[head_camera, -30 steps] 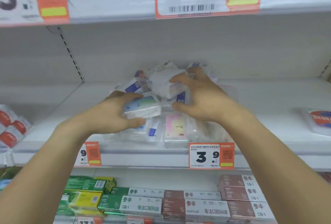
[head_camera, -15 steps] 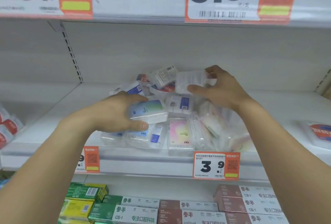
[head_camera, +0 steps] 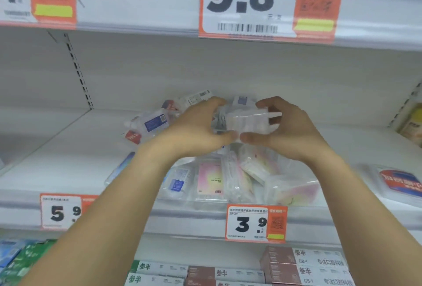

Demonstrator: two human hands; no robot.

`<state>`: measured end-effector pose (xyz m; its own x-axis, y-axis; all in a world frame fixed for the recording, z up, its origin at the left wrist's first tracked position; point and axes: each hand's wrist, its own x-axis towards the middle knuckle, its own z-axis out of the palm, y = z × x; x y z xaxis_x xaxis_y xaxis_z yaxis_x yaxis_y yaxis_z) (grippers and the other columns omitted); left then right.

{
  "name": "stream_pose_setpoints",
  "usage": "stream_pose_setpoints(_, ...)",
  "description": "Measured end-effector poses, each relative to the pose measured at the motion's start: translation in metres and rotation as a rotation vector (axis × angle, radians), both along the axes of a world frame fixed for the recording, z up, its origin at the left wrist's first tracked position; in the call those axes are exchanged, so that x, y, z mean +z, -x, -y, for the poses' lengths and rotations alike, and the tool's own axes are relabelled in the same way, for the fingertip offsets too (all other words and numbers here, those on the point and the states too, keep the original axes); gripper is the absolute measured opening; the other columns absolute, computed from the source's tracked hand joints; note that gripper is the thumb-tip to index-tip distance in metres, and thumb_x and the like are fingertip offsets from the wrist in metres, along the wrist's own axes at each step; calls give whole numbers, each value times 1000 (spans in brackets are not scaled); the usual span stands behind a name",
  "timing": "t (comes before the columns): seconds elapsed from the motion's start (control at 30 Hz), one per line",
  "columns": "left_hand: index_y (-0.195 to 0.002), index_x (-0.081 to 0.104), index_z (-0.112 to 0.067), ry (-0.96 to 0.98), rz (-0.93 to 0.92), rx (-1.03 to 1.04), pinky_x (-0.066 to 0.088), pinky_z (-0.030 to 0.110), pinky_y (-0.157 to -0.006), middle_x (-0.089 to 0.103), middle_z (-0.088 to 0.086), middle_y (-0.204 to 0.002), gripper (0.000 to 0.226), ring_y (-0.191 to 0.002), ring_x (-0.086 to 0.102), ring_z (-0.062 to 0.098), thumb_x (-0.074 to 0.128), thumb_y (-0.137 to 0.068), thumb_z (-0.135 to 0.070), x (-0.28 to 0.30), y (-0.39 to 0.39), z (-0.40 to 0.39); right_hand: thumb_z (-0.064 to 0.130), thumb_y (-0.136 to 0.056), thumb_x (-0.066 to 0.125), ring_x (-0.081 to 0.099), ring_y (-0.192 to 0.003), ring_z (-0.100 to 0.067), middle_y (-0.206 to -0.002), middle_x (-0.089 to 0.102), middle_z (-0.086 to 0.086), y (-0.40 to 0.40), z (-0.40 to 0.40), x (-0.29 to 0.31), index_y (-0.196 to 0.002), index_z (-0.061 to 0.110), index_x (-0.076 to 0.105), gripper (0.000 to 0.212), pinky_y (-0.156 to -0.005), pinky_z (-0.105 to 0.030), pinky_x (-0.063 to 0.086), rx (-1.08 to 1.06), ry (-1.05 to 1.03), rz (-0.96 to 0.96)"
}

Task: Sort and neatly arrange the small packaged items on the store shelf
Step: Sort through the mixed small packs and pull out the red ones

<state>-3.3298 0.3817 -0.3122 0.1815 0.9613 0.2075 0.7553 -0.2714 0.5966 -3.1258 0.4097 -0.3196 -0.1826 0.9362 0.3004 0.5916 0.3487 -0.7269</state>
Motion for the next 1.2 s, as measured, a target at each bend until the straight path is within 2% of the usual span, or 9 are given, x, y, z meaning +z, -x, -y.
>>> stream_pose_setpoints(0.17,-146,23,-45,-37,234,-59,44,15,-90,42,-17,-137,100,-117,47,1,79,-65,-55,2,-4,-3,21,-55,88,52,-125,-2,-133,56,13,15,2,-1,-129,26,51,83,-82,-34,58,263,-130,-174)
stream_pose_setpoints(0.33,-127,50,-43,-186,220,98,56,31,-81,59,-14,-113,90,-97,60,6,89,-47,-54,16,51,11,-2,-71,81,44,-135,-4,-138,51,17,36,3,-4,-127,30,54,70,-96,-28,54,410,-29,-314)
stream_pose_setpoints(0.5,-125,47,-46,-211,85,302,51,29,-87,55,-12,-124,96,-110,57,7,85,-37,-56,27,144,48,18,-86,71,56,-112,-1,-114,62,18,60,-1,-4,-117,27,65,32,-88,-13,43,230,-118,137)
stream_pose_setpoints(0.67,-140,36,-47,181,-336,354,37,25,-90,46,-17,-140,101,-112,47,8,90,-59,-19,15,209,86,27,-89,64,54,-116,-21,-128,58,-5,79,-12,-7,-123,23,61,34,-82,-23,35,103,-128,415)
stream_pose_setpoints(0.83,-146,21,-48,414,-524,310,40,14,-81,27,-17,-155,100,-126,45,13,56,-72,10,-4,228,94,35,-88,66,53,-113,-24,-126,58,-7,81,-20,-16,-123,21,60,38,-86,-29,39,73,-16,519)
stream_pose_setpoints(0.93,-148,16,-48,491,-522,250,34,22,-103,16,-12,-159,98,-141,30,15,59,-76,2,-1,222,92,46,-89,62,54,-112,-25,-120,60,-6,83,-18,-19,-127,22,55,45,-86,-31,41,67,44,558)
stream_pose_setpoints(1.0,-143,29,-49,315,-392,218,24,26,-111,19,-13,-158,85,-144,24,12,66,-73,-18,6,208,89,50,-89,61,53,-117,-25,-122,60,-6,84,-17,-19,-133,22,51,52,-90,-33,43,68,76,590)
stream_pose_setpoints(1.1,-133,45,-48,21,-214,137,29,22,-107,35,-21,-149,73,-131,39,0,64,-64,-61,11,168,79,52,-83,68,57,-114,-22,-122,62,-4,81,-15,-15,-132,23,52,59,-97,-37,47,95,109,547)
stream_pose_setpoints(1.2,-135,41,-50,56,-124,15,37,6,-92,40,-29,-140,77,-118,46,-8,69,-66,-70,10,129,70,47,-71,83,55,-114,-18,-123,54,-3,76,-13,-8,-130,20,56,70,-96,-33,46,91,63,458)
